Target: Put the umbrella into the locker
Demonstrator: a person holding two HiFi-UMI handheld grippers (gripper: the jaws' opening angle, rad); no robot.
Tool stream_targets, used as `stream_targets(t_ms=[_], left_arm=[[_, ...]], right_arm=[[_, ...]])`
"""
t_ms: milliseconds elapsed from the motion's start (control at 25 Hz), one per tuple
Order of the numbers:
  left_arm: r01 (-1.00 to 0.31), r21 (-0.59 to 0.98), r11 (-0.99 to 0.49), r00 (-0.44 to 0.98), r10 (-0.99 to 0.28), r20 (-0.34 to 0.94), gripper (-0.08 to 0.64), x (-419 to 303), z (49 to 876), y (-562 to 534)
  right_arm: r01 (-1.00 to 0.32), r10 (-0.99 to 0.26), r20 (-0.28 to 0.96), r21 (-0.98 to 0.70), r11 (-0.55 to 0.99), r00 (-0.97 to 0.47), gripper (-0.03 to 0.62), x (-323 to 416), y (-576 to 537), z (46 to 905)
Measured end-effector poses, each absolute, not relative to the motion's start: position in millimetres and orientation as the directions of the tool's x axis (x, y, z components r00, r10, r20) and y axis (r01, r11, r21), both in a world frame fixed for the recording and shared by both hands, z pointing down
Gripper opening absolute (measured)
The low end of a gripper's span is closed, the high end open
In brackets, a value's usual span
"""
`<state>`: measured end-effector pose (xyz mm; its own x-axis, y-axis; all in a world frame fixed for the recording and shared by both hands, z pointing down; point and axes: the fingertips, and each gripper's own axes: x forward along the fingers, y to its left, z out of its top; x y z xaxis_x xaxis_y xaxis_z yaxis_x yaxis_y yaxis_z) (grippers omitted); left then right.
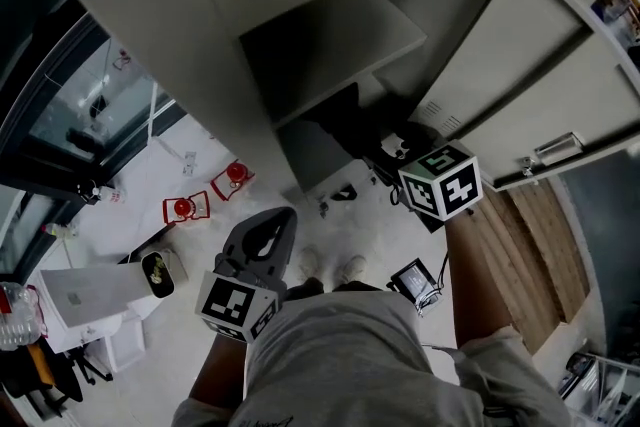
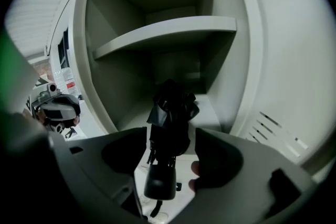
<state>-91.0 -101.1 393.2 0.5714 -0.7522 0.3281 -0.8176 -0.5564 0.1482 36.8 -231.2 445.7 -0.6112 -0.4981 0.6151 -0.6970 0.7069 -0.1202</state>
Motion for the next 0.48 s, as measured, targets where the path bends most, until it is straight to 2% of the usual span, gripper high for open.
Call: stream_targets(t_ms=[480], left_arm=[[-0.774,0.145,-0.616,0.626,-0.711,0.319,0.02,-62,391,-98]], right_arm=[[-0.735,-0.541,0.59,-0.14,0.663,-0.6,0.268,64,-198,443]])
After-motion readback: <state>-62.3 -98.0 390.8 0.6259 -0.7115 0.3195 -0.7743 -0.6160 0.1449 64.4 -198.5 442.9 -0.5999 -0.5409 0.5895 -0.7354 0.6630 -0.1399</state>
